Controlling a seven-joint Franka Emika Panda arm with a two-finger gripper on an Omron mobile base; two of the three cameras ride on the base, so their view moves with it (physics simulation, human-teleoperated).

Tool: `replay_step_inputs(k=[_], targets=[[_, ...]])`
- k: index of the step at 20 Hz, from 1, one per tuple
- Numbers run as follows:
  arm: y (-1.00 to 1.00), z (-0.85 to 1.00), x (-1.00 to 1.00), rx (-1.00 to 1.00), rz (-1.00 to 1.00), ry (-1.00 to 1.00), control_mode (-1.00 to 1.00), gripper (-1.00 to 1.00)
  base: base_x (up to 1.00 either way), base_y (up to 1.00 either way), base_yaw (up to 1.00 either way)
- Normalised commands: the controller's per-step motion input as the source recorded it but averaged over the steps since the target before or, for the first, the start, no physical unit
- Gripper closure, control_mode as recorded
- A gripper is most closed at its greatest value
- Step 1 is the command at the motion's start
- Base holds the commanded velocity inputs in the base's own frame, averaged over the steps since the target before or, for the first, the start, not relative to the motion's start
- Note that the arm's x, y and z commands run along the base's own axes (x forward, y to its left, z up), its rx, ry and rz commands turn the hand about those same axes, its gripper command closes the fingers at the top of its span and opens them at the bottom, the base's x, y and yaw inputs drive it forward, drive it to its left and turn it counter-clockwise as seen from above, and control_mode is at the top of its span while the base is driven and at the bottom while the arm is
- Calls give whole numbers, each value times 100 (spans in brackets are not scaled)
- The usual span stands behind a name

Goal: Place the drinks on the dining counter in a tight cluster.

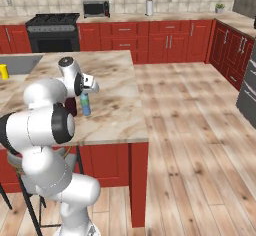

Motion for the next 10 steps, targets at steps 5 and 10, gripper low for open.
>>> replay_step_inputs(k=[5,10], targets=[[0,-22,2,0,0,0,-100,100,0,0,0],[0,-16,2,0,0,0,-100,100,0,0,0]])
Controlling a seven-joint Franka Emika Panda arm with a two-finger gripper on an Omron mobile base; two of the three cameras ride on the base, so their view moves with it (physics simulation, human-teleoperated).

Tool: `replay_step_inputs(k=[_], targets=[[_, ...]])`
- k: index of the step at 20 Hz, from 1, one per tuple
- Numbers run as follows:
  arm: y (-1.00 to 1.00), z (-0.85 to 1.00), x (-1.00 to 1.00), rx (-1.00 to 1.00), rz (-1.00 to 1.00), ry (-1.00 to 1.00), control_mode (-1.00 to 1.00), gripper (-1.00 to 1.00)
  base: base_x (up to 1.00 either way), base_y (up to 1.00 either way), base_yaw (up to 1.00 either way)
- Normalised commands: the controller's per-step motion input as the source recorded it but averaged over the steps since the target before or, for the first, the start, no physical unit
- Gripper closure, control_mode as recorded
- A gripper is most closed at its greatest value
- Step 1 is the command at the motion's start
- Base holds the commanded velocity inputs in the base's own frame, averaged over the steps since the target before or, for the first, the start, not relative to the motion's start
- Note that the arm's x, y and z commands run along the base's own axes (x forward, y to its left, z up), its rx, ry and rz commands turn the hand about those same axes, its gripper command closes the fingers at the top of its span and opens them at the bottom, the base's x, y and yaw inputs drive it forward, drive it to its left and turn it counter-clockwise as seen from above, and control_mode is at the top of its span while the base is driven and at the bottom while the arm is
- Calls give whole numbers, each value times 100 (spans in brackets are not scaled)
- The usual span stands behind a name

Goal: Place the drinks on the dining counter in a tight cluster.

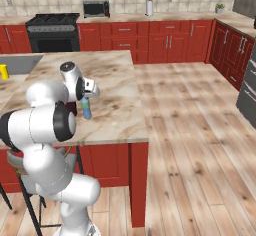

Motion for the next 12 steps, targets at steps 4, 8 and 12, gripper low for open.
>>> replay_step_inputs(k=[4,8,12], targets=[[0,-3,15,0,0,-2,-100,100,0,0,0],[0,0,31,0,0,0,-100,100,0,0,0],[9,0,9,0,0,0,-100,100,0,0,0]])
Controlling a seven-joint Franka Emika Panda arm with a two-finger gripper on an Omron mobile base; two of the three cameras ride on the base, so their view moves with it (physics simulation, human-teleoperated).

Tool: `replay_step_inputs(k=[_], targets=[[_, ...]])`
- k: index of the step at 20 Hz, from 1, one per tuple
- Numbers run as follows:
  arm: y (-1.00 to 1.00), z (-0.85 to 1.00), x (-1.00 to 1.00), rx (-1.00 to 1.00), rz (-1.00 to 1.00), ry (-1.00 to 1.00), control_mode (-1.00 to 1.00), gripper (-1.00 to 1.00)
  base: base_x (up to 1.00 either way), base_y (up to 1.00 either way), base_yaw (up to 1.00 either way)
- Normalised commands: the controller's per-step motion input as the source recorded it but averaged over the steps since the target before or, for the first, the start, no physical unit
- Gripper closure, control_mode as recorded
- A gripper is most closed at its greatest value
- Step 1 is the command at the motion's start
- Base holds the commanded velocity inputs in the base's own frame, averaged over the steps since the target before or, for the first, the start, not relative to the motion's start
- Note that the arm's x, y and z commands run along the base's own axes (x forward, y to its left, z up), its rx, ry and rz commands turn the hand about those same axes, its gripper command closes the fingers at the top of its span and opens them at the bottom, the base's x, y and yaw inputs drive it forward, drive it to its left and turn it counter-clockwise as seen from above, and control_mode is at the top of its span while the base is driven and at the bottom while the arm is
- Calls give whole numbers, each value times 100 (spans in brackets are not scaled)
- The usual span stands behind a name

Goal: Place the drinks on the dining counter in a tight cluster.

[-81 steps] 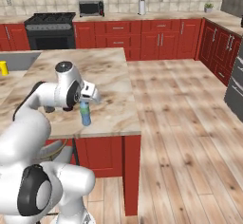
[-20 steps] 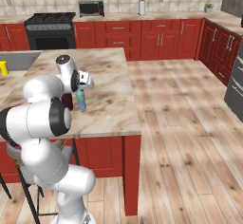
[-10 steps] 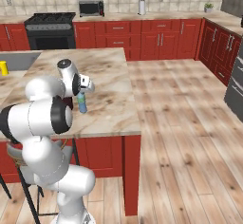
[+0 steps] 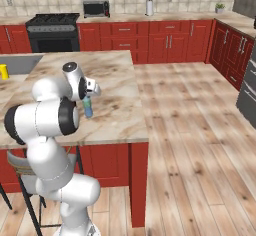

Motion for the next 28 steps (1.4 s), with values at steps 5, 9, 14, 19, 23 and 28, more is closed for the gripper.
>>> replay_step_inputs(k=[5,9,14,19,23,28], targets=[[17,0,7,0,0,0,-100,100,0,0,0],[3,-3,11,0,0,-2,-100,100,0,0,0],[0,-10,6,0,0,0,-100,100,0,0,0],[0,0,0,0,0,0,-100,-100,0,0,0],[0,0,0,0,0,0,-100,-100,0,0,0],[0,0,-1,0,0,0,-100,-100,0,0,0]])
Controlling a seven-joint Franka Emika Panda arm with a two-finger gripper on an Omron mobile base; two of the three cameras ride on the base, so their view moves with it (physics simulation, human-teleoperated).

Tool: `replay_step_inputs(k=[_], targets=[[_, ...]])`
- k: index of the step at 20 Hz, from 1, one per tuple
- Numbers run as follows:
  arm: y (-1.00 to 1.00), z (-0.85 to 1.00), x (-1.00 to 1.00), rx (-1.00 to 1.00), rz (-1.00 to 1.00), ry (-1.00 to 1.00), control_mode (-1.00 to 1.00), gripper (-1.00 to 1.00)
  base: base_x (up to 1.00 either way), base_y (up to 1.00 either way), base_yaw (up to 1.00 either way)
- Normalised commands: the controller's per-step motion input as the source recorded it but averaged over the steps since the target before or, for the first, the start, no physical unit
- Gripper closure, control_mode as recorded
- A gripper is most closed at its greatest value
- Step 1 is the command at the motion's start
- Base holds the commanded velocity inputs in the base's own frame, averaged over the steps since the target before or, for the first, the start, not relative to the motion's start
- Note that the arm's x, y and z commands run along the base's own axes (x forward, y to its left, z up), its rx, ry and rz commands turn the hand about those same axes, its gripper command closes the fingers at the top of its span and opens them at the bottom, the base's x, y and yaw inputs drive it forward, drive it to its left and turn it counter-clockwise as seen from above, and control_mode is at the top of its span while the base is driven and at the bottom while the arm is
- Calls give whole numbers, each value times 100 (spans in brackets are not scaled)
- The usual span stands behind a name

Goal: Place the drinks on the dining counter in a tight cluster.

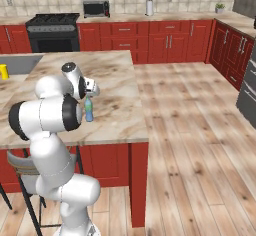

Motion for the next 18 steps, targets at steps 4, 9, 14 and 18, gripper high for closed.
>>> replay_step_inputs(k=[4,9,14,18], targets=[[0,-1,-4,0,0,-1,-100,-100,0,0,0],[-1,44,-41,0,0,-12,-100,-100,0,0,0],[-28,66,-98,10,-3,-3,-100,-100,0,0,0],[-58,76,-100,17,-3,12,-100,-100,0,0,0]])
